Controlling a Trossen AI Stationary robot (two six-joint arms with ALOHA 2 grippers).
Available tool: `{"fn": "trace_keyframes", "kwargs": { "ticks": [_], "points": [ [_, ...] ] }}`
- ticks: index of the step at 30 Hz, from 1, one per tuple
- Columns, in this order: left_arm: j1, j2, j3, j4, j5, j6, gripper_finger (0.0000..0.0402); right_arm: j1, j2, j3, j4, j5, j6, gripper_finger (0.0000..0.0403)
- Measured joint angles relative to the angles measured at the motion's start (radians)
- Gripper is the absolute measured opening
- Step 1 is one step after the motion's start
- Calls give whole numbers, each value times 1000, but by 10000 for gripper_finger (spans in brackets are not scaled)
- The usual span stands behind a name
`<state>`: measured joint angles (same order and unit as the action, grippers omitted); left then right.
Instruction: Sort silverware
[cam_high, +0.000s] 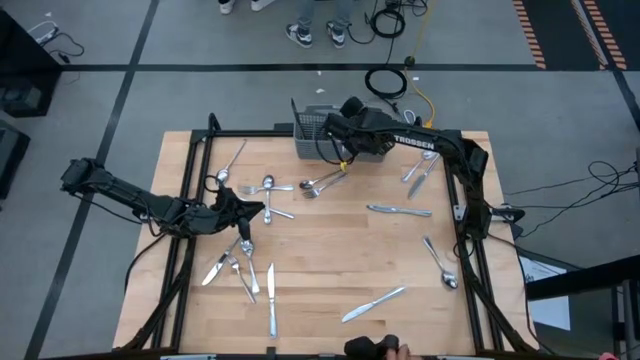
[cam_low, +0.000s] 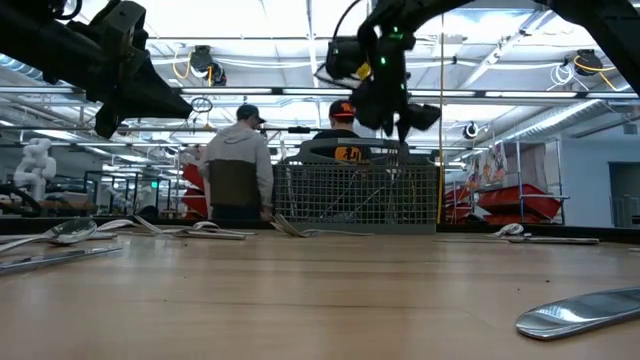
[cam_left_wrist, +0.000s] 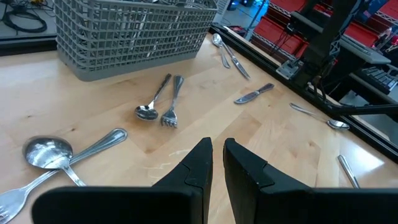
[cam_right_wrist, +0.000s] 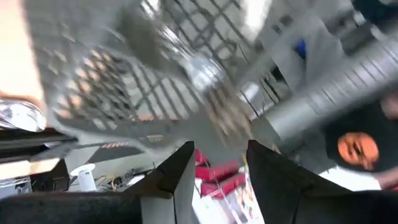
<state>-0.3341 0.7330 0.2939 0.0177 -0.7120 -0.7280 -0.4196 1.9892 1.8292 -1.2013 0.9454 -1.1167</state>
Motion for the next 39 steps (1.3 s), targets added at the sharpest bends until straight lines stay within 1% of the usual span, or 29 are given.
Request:
{"fn": "trace_keyframes", "kwargs": {
  "ticks": [3, 5, 6, 8, 9, 11, 13, 14, 17, 18, 21, 24, 28, 30, 32, 34, 36, 37, 39],
  "points": [
    [0, 0, 0, 0, 0, 0, 48, 3, -18, 123, -72, 21, 117, 136],
    [0, 0, 0, 2, 0, -5, 48, 1, -45, 222, -153, 12, 284, 136],
    [0, 0, 0, 2, 0, -16, 48, -4, -60, 271, -196, -14, 406, 136],
    [0, 0, 0, 3, 0, -47, 48, -27, -102, 352, -293, -130, 700, 137],
    [0, 0, 0, 2, 0, -53, 48, -43, -128, 373, -339, -192, 841, 137],
    [0, 0, 0, 3, 0, -62, 48, -76, -190, 362, -371, -277, 1075, 136],
    [0, 0, 0, 5, -1, -77, 48, -98, -275, 281, -354, -325, 1192, 133],
    [0, 0, 0, 5, -1, -78, 48, -101, -317, 227, -350, -315, 1232, 130],
    [0, 0, 0, 8, 0, -79, 48, -102, -457, 6, -356, -211, 1383, 122],
    [0, 0, 0, 11, 0, -79, 48, -104, -504, -80, -341, -196, 1443, 120],
    [0, 0, 0, 12, -1, -78, 47, -104, -638, -353, -161, -199, 1590, 117],
    [0, 0, 0, 17, 0, -79, 48, -103, -722, -586, 66, -257, 1725, 118],
    [0, 0, 0, 28, 6, -110, 48, -106, -750, -846, 218, -268, 1965, 118],
    [0, 0, 0, 27, 8, -131, 48, -106, -748, -944, 287, -274, 2075, 118],
    [0, 0, 0, 28, 13, -135, 48, -101, -746, -1032, 366, -311, 2166, 118],
    [0, 0, 0, 27, 16, -157, 47, -86, -745, -1100, 447, -380, 2192, 118],
    [0, 0, 0, 27, 25, -157, 48, -60, -745, -1149, 491, -438, 2172, 119],
    [0, 0, 0, 26, 26, -157, 48, -46, -745, -1168, 496, -450, 2190, 119],
    [0, 0, 0, 26, 27, -157, 48, -21, -745, -1193, 497, -440, 2263, 119]
  ]
}}
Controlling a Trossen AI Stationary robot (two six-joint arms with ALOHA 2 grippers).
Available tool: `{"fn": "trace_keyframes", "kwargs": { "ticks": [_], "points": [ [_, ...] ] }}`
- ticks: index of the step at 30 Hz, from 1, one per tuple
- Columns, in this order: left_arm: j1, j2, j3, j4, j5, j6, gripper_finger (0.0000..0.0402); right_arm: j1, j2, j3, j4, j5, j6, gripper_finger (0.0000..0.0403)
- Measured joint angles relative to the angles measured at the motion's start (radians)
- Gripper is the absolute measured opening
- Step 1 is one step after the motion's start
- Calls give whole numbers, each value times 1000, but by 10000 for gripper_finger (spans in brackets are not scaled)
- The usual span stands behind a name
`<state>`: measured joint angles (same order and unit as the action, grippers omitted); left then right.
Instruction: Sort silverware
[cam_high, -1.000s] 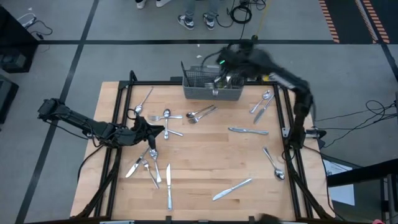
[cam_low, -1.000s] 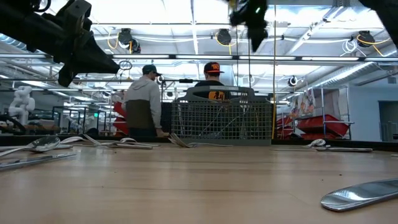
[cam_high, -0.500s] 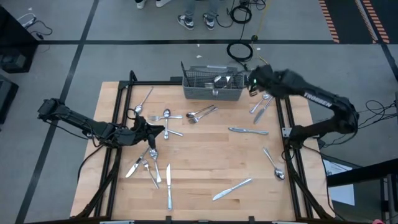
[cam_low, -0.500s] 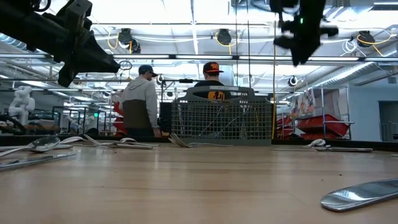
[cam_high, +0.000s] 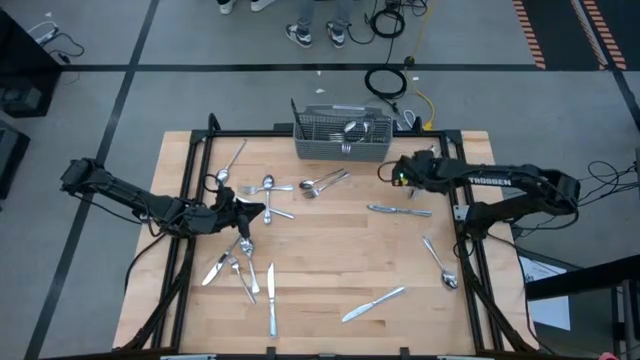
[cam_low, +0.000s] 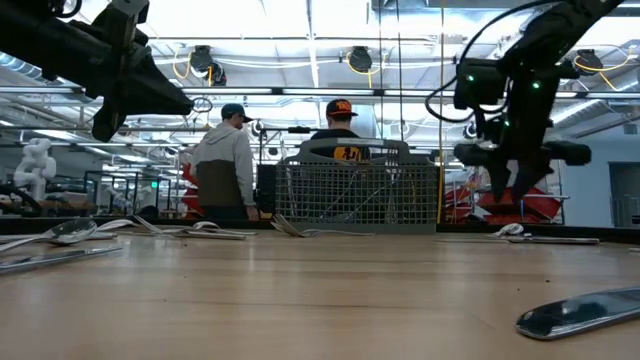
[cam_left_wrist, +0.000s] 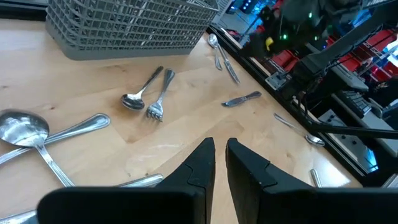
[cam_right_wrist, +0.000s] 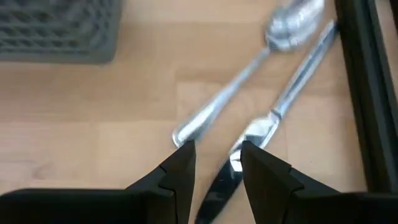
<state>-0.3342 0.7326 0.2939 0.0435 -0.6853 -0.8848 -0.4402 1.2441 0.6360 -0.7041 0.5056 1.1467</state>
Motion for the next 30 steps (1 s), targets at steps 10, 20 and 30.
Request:
{"fn": "trace_keyframes", "kwargs": {
  "ticks": [10, 20, 30],
  "points": [
    [0, 0, 0, 2, 0, -2, 48, -59, 49, -15, 232, 191, 230, 119],
    [0, 0, 0, 1, 3, -27, 48, -91, 203, -15, 340, 115, 360, 153],
    [0, 0, 0, -2, 3, -18, 48, -118, 209, -15, 300, 153, 452, 201]
  ]
}}
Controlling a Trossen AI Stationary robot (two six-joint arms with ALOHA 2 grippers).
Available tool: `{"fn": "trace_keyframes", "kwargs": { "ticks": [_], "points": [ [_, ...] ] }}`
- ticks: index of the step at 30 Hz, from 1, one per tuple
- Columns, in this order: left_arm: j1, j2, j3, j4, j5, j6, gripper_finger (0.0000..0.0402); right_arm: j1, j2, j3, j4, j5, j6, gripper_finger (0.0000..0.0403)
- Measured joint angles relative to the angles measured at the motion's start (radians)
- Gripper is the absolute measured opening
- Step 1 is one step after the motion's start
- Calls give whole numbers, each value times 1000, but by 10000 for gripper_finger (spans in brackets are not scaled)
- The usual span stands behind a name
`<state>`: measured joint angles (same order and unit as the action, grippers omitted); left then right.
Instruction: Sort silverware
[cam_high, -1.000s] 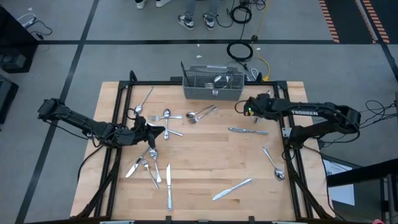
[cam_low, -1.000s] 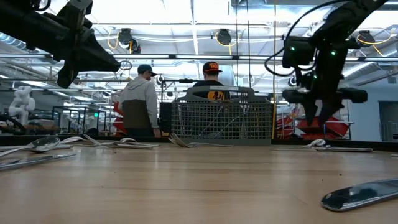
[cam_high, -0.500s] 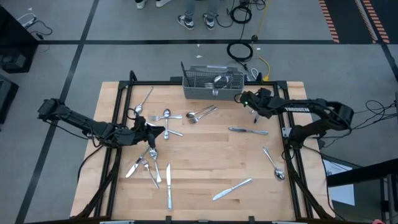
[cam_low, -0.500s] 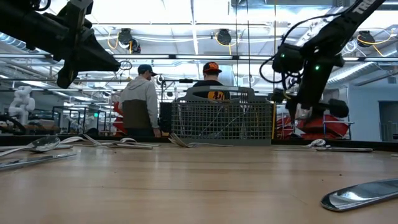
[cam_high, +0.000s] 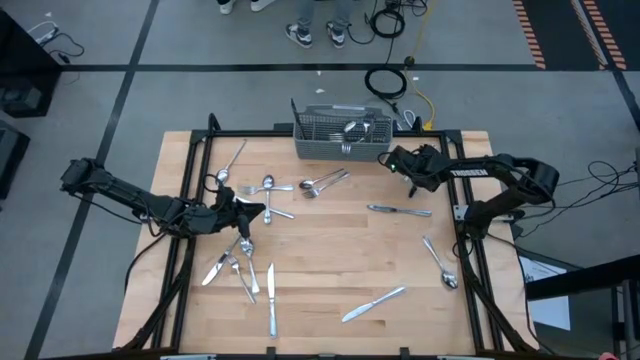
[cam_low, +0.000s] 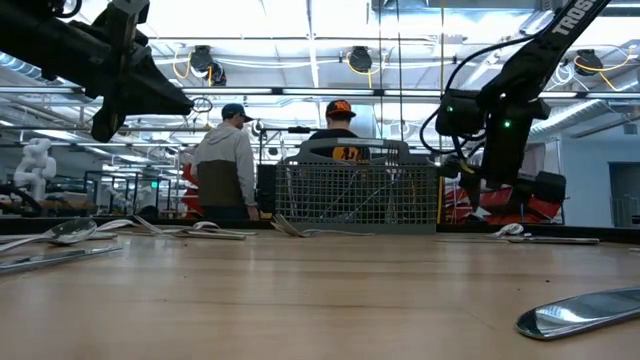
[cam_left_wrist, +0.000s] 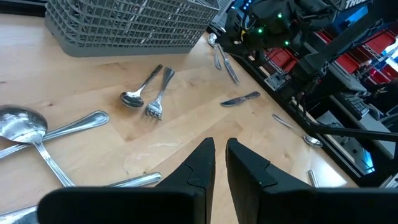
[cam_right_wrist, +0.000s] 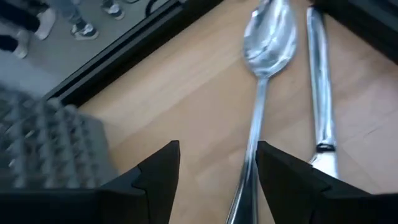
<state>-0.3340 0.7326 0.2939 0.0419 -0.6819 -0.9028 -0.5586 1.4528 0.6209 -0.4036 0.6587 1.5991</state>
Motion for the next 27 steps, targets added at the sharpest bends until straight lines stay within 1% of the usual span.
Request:
{"fn": "trace_keyframes", "kwargs": {
  "ticks": [8, 11, 14, 17, 25, 27],
  "points": [
    [0, 0, 0, -7, 0, -2, 48, -75, 0, 0, -5, 0, 38, 203],
    [0, 0, 0, -7, 0, -6, 48, -103, 0, 0, -7, -1, 16, 203],
    [0, 0, 0, -7, 0, -6, 48, -126, 8, 0, 8, -6, -43, 203],
    [0, 0, 0, -7, 0, -6, 48, -136, 24, 0, 8, -14, -56, 203],
    [0, 0, 0, -7, 0, -9, 48, -132, 137, 4, 69, -81, -59, 202],
    [0, 0, 0, -7, 0, -9, 48, -133, 163, 6, 63, -91, -28, 190]
  ]
}}
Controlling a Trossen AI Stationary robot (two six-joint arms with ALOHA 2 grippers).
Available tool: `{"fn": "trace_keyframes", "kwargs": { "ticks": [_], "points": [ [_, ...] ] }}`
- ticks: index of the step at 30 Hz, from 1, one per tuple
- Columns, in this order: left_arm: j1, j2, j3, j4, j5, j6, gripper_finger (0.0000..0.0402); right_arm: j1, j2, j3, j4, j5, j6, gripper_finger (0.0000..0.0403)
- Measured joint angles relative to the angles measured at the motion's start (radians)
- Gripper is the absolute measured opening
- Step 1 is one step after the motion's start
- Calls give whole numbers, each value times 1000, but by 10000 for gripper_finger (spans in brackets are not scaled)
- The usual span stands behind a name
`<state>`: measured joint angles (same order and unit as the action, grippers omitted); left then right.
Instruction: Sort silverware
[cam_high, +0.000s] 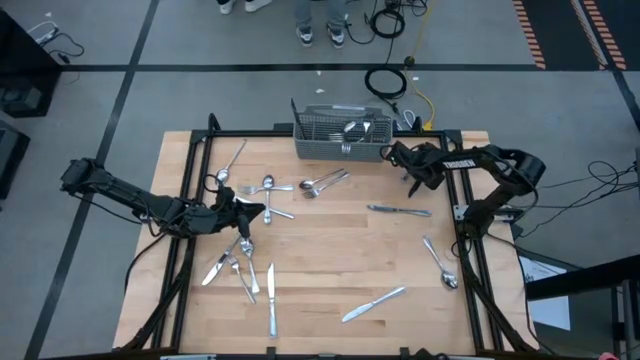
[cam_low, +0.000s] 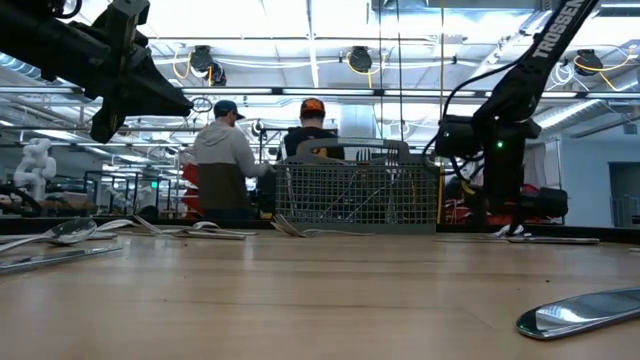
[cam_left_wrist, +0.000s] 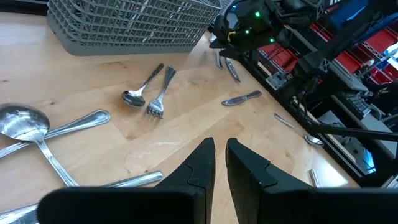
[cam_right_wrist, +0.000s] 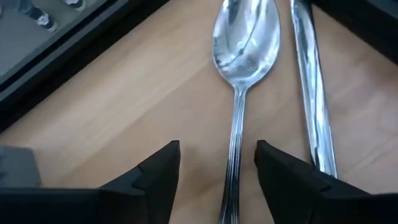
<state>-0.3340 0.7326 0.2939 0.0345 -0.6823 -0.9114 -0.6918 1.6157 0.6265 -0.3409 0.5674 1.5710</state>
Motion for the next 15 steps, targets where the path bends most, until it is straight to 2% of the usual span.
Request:
{"fn": "trace_keyframes", "kwargs": {
  "ticks": [2, 6, 7, 15],
  "points": [
    [0, 0, 0, 0, 0, 0, 48, 4, 13, 1, -10, 3, 23, 156],
    [0, 0, 0, 0, 0, 0, 48, 12, 20, -2, -30, 9, 21, 39],
    [0, 0, 0, -1, -1, 0, 48, 12, 20, -2, -31, 7, 13, 22],
    [0, 0, 0, -43, -2, 1, 48, 26, -5, -5, -21, -7, -70, 5]
  ]
}}
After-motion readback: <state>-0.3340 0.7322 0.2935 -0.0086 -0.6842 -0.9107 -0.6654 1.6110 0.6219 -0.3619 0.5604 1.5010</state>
